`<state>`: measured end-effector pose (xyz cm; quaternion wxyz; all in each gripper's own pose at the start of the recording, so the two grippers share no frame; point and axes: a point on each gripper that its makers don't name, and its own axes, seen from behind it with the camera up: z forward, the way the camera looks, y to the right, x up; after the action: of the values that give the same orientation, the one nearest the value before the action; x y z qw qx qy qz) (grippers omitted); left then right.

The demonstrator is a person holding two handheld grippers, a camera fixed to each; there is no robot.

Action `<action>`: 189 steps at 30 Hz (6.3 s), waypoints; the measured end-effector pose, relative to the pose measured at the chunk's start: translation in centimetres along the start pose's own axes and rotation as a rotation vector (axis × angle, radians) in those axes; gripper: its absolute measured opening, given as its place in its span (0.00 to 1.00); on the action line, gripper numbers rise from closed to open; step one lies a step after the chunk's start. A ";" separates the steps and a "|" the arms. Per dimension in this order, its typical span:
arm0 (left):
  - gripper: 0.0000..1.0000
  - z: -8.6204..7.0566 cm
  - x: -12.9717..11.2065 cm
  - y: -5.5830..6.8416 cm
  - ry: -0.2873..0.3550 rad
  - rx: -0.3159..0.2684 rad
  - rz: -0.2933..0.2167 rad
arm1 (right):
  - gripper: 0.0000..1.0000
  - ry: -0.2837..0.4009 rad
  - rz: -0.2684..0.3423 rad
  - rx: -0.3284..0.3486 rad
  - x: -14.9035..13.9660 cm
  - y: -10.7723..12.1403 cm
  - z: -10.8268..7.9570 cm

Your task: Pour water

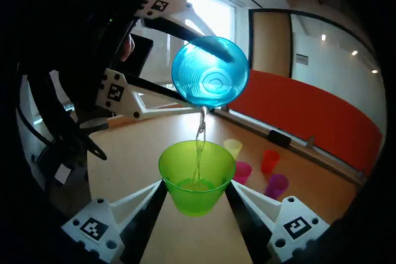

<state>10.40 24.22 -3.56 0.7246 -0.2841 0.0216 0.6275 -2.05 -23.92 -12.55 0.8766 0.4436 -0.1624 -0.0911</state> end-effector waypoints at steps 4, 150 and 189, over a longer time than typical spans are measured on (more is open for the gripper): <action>0.79 -0.1 0.2 0.1 0.001 0.005 0.016 | 0.85 0.001 0.000 -0.001 -0.1 0.0 -0.1; 0.79 0.6 -4.1 0.8 -0.055 -0.006 -0.460 | 0.85 0.022 0.015 -0.048 0.4 3.1 -0.3; 0.79 2.8 -10.8 13.5 -0.114 -0.104 -1.128 | 0.85 -0.038 0.036 -0.172 -4.2 7.6 -0.1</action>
<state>-5.22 16.44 -2.23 0.9326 -0.2525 -0.2037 0.1580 -5.85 -18.07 -7.28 0.9097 0.3621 -0.1784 -0.0974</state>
